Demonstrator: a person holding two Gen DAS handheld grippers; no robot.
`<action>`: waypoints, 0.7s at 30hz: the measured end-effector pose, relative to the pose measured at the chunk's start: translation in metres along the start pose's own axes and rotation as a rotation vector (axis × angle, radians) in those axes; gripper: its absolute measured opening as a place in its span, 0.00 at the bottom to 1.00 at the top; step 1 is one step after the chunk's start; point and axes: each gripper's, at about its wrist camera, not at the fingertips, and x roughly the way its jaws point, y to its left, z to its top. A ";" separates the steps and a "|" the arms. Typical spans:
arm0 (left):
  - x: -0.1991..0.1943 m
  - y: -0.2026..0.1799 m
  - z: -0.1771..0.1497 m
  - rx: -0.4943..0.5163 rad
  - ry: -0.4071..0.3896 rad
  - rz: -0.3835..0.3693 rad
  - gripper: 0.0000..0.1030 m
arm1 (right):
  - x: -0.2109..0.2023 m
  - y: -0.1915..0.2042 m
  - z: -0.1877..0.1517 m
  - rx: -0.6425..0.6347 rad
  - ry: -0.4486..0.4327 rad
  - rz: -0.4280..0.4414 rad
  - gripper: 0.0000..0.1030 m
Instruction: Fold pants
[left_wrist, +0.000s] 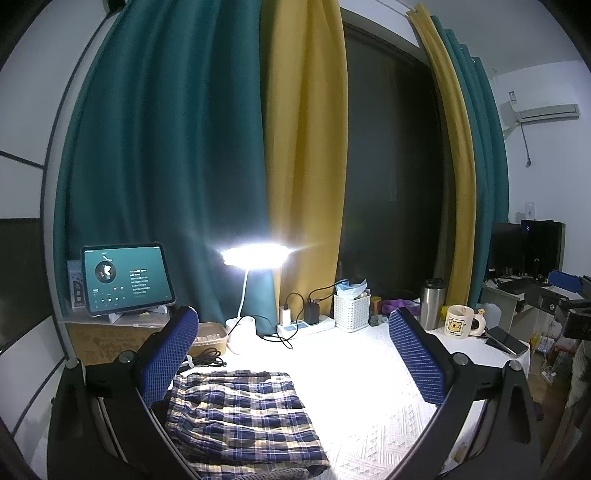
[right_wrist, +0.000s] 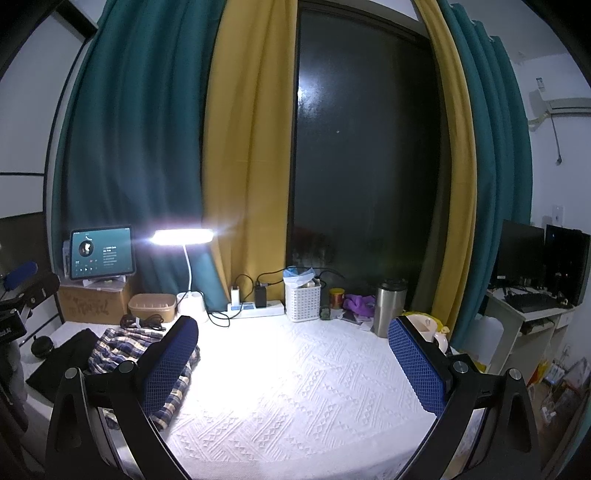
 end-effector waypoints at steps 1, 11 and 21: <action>0.000 0.000 0.000 0.000 0.000 0.001 0.99 | 0.000 0.000 0.000 0.000 0.000 0.000 1.00; 0.000 0.000 -0.001 -0.001 0.001 0.004 0.99 | 0.000 0.001 0.000 0.001 0.005 -0.002 1.00; 0.001 0.002 -0.003 0.000 0.004 0.002 0.99 | 0.001 0.002 0.000 0.002 0.007 -0.001 1.00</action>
